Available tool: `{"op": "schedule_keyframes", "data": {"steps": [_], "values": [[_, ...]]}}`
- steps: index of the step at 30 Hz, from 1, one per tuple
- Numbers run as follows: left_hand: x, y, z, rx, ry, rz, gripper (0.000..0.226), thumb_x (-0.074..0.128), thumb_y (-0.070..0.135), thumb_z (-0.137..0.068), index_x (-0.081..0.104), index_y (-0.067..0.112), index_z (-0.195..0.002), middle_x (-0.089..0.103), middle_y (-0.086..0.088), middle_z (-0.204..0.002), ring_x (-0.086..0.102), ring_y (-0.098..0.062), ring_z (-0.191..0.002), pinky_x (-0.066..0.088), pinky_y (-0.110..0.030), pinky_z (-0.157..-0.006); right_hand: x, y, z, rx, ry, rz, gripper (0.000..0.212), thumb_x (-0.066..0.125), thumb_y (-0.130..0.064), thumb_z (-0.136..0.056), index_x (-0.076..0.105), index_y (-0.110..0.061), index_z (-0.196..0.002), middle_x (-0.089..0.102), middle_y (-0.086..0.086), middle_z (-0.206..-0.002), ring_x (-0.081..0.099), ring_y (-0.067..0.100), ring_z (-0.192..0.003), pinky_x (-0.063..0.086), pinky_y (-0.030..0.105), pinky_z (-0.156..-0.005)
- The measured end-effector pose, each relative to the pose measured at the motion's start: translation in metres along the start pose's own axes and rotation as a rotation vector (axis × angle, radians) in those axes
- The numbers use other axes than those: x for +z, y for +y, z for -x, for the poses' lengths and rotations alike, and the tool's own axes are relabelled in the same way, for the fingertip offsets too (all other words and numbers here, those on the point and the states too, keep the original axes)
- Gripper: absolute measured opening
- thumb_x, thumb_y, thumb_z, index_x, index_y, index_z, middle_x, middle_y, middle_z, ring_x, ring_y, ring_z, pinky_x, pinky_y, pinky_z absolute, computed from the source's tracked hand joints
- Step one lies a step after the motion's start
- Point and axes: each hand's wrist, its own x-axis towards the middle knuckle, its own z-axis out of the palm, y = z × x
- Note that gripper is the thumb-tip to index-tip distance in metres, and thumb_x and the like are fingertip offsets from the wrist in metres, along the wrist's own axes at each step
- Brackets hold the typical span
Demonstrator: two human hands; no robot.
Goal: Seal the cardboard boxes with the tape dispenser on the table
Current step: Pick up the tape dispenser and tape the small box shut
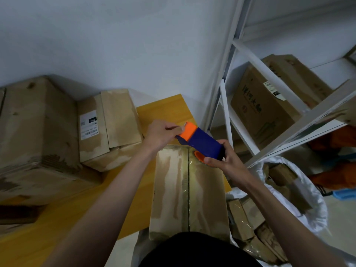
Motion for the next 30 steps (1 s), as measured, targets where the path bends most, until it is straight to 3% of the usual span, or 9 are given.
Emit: {"op": "schedule_keyframes", "data": {"steps": [5,7,9,11,13,17,23,27,30], "values": [[0.0,0.002,0.006,-0.043,-0.008,0.018,0.025,0.068,0.04,-0.094,0.079,0.017,-0.091,0.078,-0.005,-0.092,0.073,-0.019,-0.094,0.055,-0.047,-0.093,0.001,0.005,-0.001,-0.025,0.016,0.09,0.069,0.084,-0.045,-0.064,0.049,-0.019,-0.117,0.063,0.001,-0.117,0.066,0.02,-0.106,0.053,0.053,-0.097],[-0.002,0.002,0.008,-0.067,-0.011,0.117,0.031,0.069,0.039,-0.094,0.077,0.01,-0.098,0.077,-0.008,-0.096,0.074,-0.02,-0.094,0.06,-0.037,-0.087,0.003,0.005,-0.001,-0.039,0.016,0.109,0.067,0.084,-0.044,-0.065,0.049,-0.018,-0.116,0.064,0.003,-0.114,0.066,0.023,-0.104,0.053,0.057,-0.094],[-0.005,0.003,0.009,-0.091,-0.017,0.171,0.028,0.07,0.034,-0.093,0.075,0.007,-0.1,0.077,-0.01,-0.097,0.074,-0.019,-0.092,0.06,-0.022,-0.072,0.004,0.003,0.0,-0.053,0.007,0.13,0.069,0.084,-0.046,-0.065,0.049,-0.018,-0.117,0.064,0.002,-0.113,0.067,0.021,-0.103,0.055,0.054,-0.093],[-0.006,0.004,0.012,-0.117,-0.03,0.192,0.02,0.073,0.03,-0.091,0.074,0.011,-0.096,0.077,-0.009,-0.094,0.075,-0.017,-0.088,0.057,-0.017,-0.065,0.004,-0.002,0.002,-0.062,-0.007,0.14,0.073,0.083,-0.051,-0.063,0.048,-0.018,-0.118,0.064,-0.002,-0.114,0.067,0.015,-0.103,0.058,0.043,-0.091],[-0.007,0.006,0.013,-0.135,-0.023,0.234,0.018,0.077,0.026,-0.088,0.075,0.009,-0.095,0.077,-0.008,-0.088,0.075,-0.018,-0.083,0.059,-0.02,-0.067,0.003,-0.008,0.002,-0.071,-0.02,0.154,0.074,0.081,-0.052,-0.062,0.048,-0.016,-0.117,0.064,0.0,-0.111,0.066,0.014,-0.099,0.057,0.033,-0.086],[-0.012,0.016,0.008,-0.123,0.02,0.241,0.023,0.077,0.024,-0.088,0.075,0.003,-0.096,0.075,-0.009,-0.081,0.07,-0.011,-0.069,0.059,-0.018,-0.067,0.001,-0.017,-0.009,-0.033,-0.038,0.181,0.054,0.071,-0.037,-0.073,0.049,-0.013,-0.115,0.057,0.016,-0.104,0.059,0.023,-0.087,0.05,0.037,-0.079],[-0.025,0.035,-0.003,-0.118,-0.023,0.126,0.011,0.077,0.014,-0.086,0.071,0.008,-0.08,0.073,0.0,-0.065,0.068,-0.008,-0.064,0.058,-0.017,-0.064,-0.003,-0.028,-0.027,0.017,-0.011,0.202,0.04,0.064,-0.042,-0.073,0.052,-0.02,-0.105,0.05,0.003,-0.087,0.051,0.013,-0.074,0.044,0.034,-0.07],[-0.031,0.039,-0.011,-0.106,-0.037,-0.025,0.015,0.077,0.008,-0.082,0.076,-0.003,-0.091,0.075,-0.014,-0.082,0.066,-0.014,-0.073,0.061,-0.027,-0.079,-0.004,-0.029,-0.032,0.019,-0.047,0.231,0.036,0.064,-0.038,-0.076,0.051,-0.02,-0.103,0.05,0.002,-0.087,0.051,0.012,-0.073,0.044,0.03,-0.066],[-0.027,0.036,-0.018,-0.064,0.044,-0.102,0.004,0.073,0.003,-0.084,0.077,0.002,-0.083,0.071,-0.004,-0.064,0.063,-0.011,-0.063,0.059,-0.029,-0.076,-0.003,-0.028,-0.036,0.02,-0.043,0.253,0.036,0.065,-0.039,-0.075,0.051,-0.021,-0.103,0.05,0.0,-0.088,0.051,0.012,-0.073,0.044,0.03,-0.066]]}}
